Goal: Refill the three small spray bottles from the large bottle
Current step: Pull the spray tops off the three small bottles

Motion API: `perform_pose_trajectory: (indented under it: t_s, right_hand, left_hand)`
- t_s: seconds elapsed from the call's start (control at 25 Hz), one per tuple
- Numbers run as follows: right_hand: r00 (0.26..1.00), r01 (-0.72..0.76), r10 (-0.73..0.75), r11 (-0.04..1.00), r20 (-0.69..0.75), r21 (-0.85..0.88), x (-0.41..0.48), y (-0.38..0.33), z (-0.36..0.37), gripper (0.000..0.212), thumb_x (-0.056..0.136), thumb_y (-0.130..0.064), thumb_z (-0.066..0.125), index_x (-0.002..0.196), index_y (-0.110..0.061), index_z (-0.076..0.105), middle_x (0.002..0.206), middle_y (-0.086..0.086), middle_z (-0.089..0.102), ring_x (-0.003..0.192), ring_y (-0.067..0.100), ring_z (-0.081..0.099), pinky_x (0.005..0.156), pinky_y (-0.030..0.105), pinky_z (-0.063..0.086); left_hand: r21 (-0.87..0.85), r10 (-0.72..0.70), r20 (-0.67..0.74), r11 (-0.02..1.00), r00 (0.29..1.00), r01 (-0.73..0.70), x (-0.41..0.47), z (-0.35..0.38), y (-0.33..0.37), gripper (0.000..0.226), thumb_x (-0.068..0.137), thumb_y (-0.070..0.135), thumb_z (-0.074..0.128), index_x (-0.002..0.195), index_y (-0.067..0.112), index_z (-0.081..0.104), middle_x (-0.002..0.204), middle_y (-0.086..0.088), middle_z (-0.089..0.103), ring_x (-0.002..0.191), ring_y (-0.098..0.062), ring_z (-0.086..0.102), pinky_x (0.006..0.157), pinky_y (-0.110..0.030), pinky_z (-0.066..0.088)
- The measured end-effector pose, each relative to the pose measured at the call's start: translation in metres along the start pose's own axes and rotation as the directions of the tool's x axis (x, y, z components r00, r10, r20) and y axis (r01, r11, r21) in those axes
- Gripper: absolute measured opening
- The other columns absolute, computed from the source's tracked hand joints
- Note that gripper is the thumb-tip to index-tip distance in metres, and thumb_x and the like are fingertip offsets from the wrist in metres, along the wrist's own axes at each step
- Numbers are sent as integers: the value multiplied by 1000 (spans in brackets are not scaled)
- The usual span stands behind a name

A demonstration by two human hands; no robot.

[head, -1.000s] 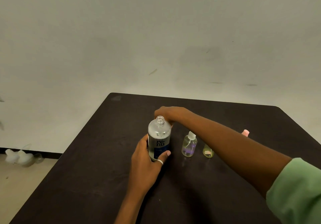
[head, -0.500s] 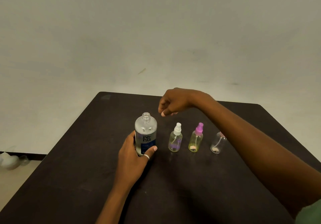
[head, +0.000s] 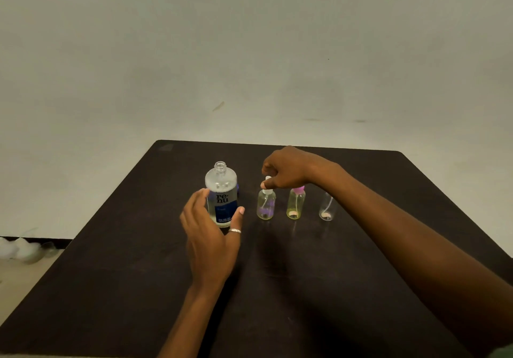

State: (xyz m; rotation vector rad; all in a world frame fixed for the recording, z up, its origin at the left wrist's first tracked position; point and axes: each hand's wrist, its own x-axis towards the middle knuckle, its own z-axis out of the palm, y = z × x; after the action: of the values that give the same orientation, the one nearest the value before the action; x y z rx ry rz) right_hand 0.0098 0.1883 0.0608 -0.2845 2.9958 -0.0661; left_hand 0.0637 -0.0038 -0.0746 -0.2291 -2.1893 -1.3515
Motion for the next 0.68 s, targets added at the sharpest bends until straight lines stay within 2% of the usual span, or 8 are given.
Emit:
perform_pose_trajectory:
  t_s: [0.08, 0.16, 0.28, 0.4, 0.48, 0.56, 0.68]
  right_hand:
    - [999, -20, 19, 1000, -35, -7, -1, 0, 3, 33, 89, -44, 64, 104, -14, 66, 93, 0, 66, 84, 17, 59, 72, 28, 45]
    - [997, -38, 38, 999, -70, 0, -1, 1, 5, 33, 88, -43, 64, 98, -12, 68, 92, 3, 68, 84, 18, 61, 73, 30, 49]
    - [993, -59, 64, 997, -102, 49, -1, 2, 6, 32, 88, -42, 64, 96, -11, 70, 91, 5, 71, 85, 19, 65, 76, 31, 52]
    - [990, -67, 74, 996, -124, 57, 0, 3, 5, 34, 88, -43, 63, 89, -10, 71, 85, 6, 71, 80, 20, 66, 73, 32, 53]
    - [987, -80, 85, 996, -134, 40, 2, 2, 7, 37, 89, -45, 62, 81, -9, 69, 78, 7, 70, 75, 21, 66, 72, 34, 54]
    - [983, -100, 102, 995, -155, 18, 4, -1, 9, 41, 88, -48, 62, 69, -12, 62, 69, 4, 64, 69, 20, 63, 68, 34, 54]
    - [976, -131, 128, 991, -174, -7, 5, -6, 13, 47, 88, -49, 62, 59, -15, 49, 62, 1, 54, 61, 17, 56, 62, 32, 48]
  left_hand:
    - [-11, 166, 21, 986, 986, -166, -9, 10, 14, 65, 85, 28, 77, 139, 9, 45, 142, -6, 46, 134, -18, 42, 103, -19, 38]
    - [-57, 194, 155, 981, 969, -187, -15, 24, 27, 63, 87, 27, 74, 141, 13, 45, 144, -1, 44, 135, -10, 40, 106, -19, 38]
    - [-108, 71, 328, 993, 942, -38, -21, 46, 37, 76, 89, 33, 71, 151, 21, 29, 155, 5, 29, 136, 3, 26, 105, -10, 26]
    - [-69, -70, 391, 992, 918, 105, -13, 66, 31, 85, 90, 33, 70, 156, 18, 18, 162, 3, 22, 146, -9, 26, 110, -19, 24]
    - [-51, -160, 387, 980, 908, 194, -3, 75, 24, 87, 88, 35, 72, 156, 14, 22, 160, -2, 30, 146, -18, 33, 113, -28, 30]
    - [-47, -207, 375, 969, 904, 241, 5, 84, 16, 82, 84, 38, 77, 151, 14, 35, 149, -1, 48, 134, -19, 49, 108, -32, 42]
    - [-41, -210, 343, 970, 915, 238, 9, 90, 8, 51, 81, 39, 79, 124, 25, 56, 112, 12, 68, 102, -9, 66, 85, -27, 53]
